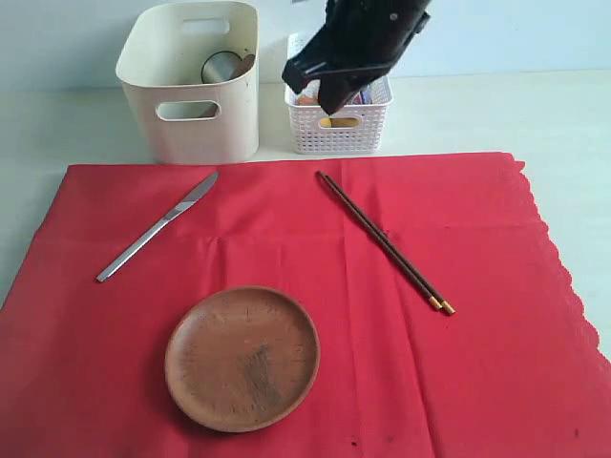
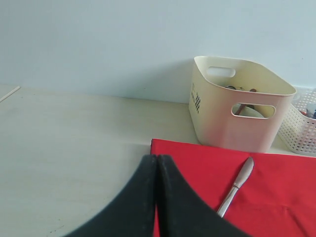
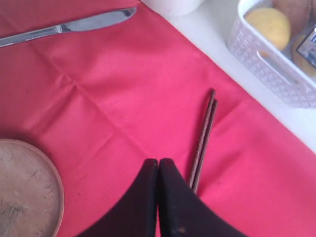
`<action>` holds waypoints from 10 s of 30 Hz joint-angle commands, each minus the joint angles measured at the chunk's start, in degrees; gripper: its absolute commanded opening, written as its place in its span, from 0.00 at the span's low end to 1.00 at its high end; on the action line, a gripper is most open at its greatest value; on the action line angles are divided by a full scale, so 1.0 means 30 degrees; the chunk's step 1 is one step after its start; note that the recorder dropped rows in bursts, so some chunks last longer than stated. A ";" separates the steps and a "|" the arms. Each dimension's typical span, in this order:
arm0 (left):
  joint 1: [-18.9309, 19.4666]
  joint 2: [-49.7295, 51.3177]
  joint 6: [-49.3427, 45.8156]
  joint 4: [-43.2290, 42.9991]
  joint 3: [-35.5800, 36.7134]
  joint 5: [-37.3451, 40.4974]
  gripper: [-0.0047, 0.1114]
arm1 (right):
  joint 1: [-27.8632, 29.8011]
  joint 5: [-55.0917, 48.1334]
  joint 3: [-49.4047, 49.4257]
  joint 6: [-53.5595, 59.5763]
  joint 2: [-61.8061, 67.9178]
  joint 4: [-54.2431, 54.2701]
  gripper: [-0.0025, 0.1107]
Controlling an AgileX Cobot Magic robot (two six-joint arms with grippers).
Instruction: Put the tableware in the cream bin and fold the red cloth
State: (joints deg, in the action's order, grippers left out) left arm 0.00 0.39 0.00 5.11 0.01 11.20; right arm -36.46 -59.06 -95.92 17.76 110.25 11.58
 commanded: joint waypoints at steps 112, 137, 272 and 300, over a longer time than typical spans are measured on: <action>0.0023 -0.0129 0.0000 0.0153 -0.0003 0.0021 0.06 | -0.0177 0.7280 1.0198 -0.4296 0.0153 -0.4899 0.18; 0.0023 -0.0129 0.0000 0.0153 -0.0003 0.0021 0.06 | -0.0299 0.7358 1.0198 -0.5817 0.1918 -0.6009 0.02; 0.0023 -0.0129 0.0000 0.0153 -0.0003 0.0021 0.06 | -0.0273 1.1117 -1.7685 0.7736 1.4038 1.1172 0.02; 0.0023 -0.0129 0.0000 0.0153 -0.0003 0.0021 0.06 | 0.1021 0.4046 -1.7685 0.2843 1.3196 1.0273 0.51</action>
State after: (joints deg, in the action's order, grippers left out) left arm 0.00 0.39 0.00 5.11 0.01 11.20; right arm -35.20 -41.71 -148.64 26.97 153.15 44.05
